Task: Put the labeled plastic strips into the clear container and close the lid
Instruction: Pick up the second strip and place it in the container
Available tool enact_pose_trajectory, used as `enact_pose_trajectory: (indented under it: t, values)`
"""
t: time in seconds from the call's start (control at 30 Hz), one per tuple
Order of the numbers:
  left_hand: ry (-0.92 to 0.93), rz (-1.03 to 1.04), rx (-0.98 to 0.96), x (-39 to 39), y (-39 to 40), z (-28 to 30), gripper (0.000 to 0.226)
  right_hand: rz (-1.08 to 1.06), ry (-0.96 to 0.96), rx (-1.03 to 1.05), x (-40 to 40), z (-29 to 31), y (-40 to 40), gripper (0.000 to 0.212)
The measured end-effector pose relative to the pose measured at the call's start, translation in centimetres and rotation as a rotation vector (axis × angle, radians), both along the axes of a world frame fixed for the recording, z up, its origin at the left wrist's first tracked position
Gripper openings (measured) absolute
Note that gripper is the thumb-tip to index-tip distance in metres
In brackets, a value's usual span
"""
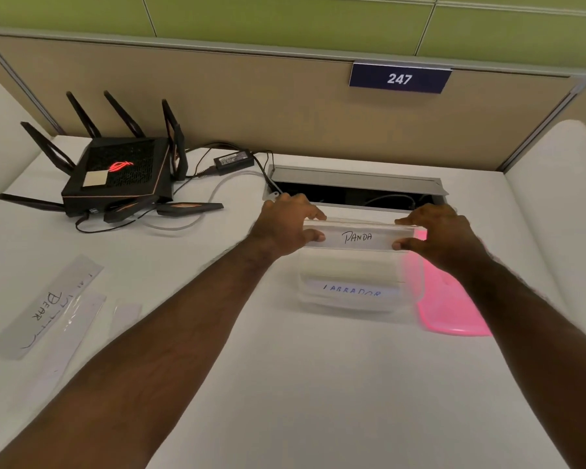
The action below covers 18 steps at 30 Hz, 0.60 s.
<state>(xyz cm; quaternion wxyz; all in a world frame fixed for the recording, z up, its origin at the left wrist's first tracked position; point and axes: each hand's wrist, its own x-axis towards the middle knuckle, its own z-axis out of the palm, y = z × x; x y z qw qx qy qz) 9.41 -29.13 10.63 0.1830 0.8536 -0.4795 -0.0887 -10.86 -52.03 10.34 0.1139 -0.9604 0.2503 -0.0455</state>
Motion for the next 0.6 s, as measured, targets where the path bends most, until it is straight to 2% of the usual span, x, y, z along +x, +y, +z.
enact_pose_trajectory:
  t: [0.2,0.47,0.6]
  values:
    - [-0.229,-0.021,0.162,-1.6,-2.1,-1.7,0.043,-0.085,0.080,-0.073,-0.4,-1.6,0.2,0.048]
    - [-0.383,0.002,0.359,-3.0,-4.1,-4.0,0.038,-0.007,0.229,-0.309,0.6,-3.6,0.6,0.041]
    - [-0.468,-0.003,0.443,-4.0,-5.1,-4.9,0.027,0.046,0.286,-0.394,1.2,-4.3,0.8,0.032]
